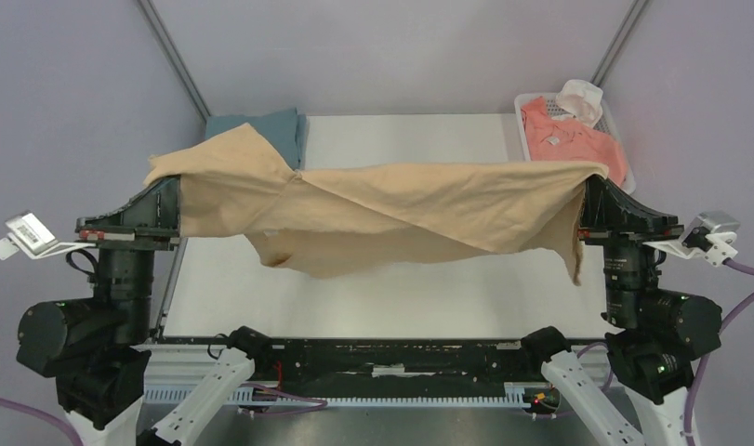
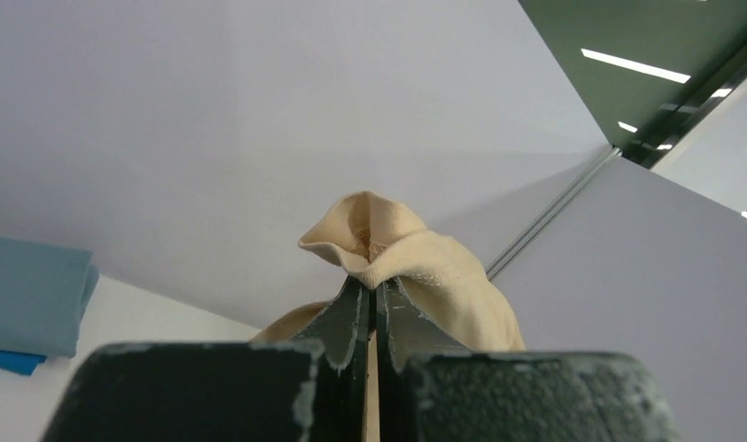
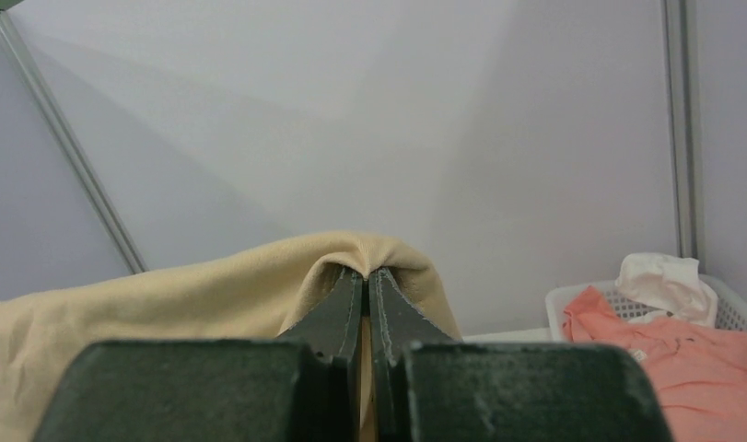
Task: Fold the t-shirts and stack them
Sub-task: Flatten out the tshirt
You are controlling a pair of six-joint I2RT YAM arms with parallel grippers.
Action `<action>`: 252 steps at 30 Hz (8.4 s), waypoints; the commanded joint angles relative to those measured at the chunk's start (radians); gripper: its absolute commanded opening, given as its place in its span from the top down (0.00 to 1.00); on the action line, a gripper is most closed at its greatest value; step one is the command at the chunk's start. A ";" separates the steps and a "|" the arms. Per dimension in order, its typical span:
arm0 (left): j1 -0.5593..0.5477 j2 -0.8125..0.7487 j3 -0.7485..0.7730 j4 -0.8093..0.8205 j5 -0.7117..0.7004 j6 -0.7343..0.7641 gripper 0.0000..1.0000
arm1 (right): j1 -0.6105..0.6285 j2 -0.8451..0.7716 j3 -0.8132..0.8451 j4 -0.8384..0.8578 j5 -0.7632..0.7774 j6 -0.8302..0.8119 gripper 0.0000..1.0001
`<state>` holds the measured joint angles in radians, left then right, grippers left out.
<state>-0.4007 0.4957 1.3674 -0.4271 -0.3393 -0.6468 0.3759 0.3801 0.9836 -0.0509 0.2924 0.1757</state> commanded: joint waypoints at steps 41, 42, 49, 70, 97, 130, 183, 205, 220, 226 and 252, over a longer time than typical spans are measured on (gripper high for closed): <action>0.146 0.870 0.298 0.244 -0.101 0.237 0.98 | -0.289 0.554 -0.164 0.354 -0.172 0.070 1.00; 0.145 0.799 0.279 0.235 -0.099 0.239 0.98 | -0.289 0.494 -0.157 0.318 -0.162 0.070 1.00; 0.145 0.467 0.334 0.086 0.014 0.237 0.98 | -0.289 0.183 -0.052 0.065 -0.191 0.080 1.00; 0.146 0.760 0.358 0.201 -0.147 0.342 0.98 | -0.289 0.230 -0.215 0.026 -0.069 0.156 1.00; -0.038 1.151 0.010 0.053 0.172 0.141 0.19 | -0.160 0.824 -0.231 -0.086 -0.245 -0.148 0.02; -0.208 0.850 -0.721 -0.010 -0.094 -0.217 0.09 | 0.070 1.194 -0.127 -0.270 -0.100 -0.632 0.41; -0.196 0.826 -0.733 -0.083 -0.199 -0.240 0.09 | -0.016 1.267 -0.005 0.395 0.310 -0.636 1.00; -0.196 0.795 -0.652 -0.070 -0.236 -0.214 0.09 | -0.172 1.741 0.648 0.396 0.269 -0.595 0.02; -0.189 0.842 -0.606 0.119 -0.048 -0.150 0.07 | -0.115 0.898 -0.333 0.232 -0.122 0.003 0.02; -0.104 1.040 -0.557 0.164 -0.009 -0.160 0.07 | -0.117 0.910 -0.450 0.250 -0.185 0.084 0.02; -0.110 0.968 -0.283 -0.114 0.055 -0.055 0.10 | -0.147 0.608 -0.578 0.266 0.022 0.274 0.02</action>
<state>-0.3843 1.6871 1.1168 -0.4019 -0.1925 -0.7307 0.2325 1.1797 0.4767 0.2569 0.1871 0.3828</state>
